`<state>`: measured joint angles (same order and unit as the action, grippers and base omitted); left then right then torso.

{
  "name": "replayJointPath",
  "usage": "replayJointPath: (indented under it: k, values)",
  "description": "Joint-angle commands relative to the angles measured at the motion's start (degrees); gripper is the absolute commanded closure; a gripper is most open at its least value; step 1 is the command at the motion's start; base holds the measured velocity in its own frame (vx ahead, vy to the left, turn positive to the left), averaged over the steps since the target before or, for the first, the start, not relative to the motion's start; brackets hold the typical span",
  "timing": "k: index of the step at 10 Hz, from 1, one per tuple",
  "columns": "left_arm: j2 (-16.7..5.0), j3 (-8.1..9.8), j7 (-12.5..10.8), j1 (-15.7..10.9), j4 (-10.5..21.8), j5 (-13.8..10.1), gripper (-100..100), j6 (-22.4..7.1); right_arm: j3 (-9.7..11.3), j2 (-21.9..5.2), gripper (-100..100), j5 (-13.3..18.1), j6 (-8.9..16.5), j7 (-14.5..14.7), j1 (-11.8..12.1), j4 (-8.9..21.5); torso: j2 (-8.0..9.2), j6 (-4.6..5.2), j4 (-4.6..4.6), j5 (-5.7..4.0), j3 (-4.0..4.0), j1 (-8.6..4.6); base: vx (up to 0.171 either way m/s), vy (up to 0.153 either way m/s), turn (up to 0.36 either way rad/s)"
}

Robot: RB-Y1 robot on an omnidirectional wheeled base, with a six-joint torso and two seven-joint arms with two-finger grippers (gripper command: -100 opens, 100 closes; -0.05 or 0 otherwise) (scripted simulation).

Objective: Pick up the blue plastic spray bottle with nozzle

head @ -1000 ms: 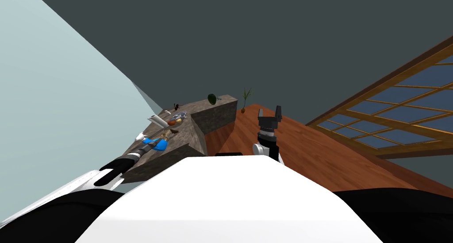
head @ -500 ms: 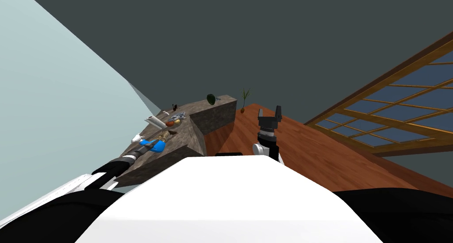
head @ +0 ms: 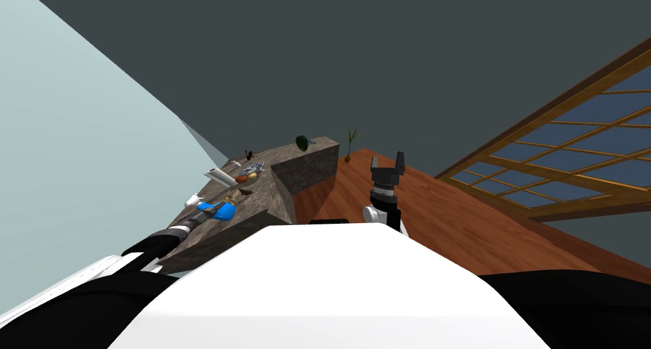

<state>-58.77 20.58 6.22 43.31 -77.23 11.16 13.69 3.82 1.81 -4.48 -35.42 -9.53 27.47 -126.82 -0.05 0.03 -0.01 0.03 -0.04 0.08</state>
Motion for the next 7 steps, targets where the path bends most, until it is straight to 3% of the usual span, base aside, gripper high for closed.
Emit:
replayJointPath:
  k: [1, 5, 7]
  values:
    - [0.0, 0.0, 0.0, 0.0, 0.0, 0.0, -100, 0.0, 0.0, 0.0, 0, 0.0, 0.0, 0.0, 0.0, 0.0, 0.0, 0.0, 0.0, 0.0, 0.0, 0.0, 0.021, -0.002, 0.005]
    - [0.0, 0.0, 0.0, 0.0, 0.0, 0.0, -100, 0.0, 0.0, 0.0, 0, 0.0, 0.0, 0.0, 0.0, 0.0, -0.01, 0.01, 0.0, 0.0, -0.01, -0.02, 0.01, -0.002, 0.017]
    - [0.3, 0.38, 1.7, 0.5, 4.8, -3.6, -100, 2.6, 0.0, 0.0, 0, 0.0, 0.0, 0.0, 0.0, 0.0, 0.07, 0.16, 0.01, 0.04, 0.03, 0.01, -0.063, -0.022, -0.353]
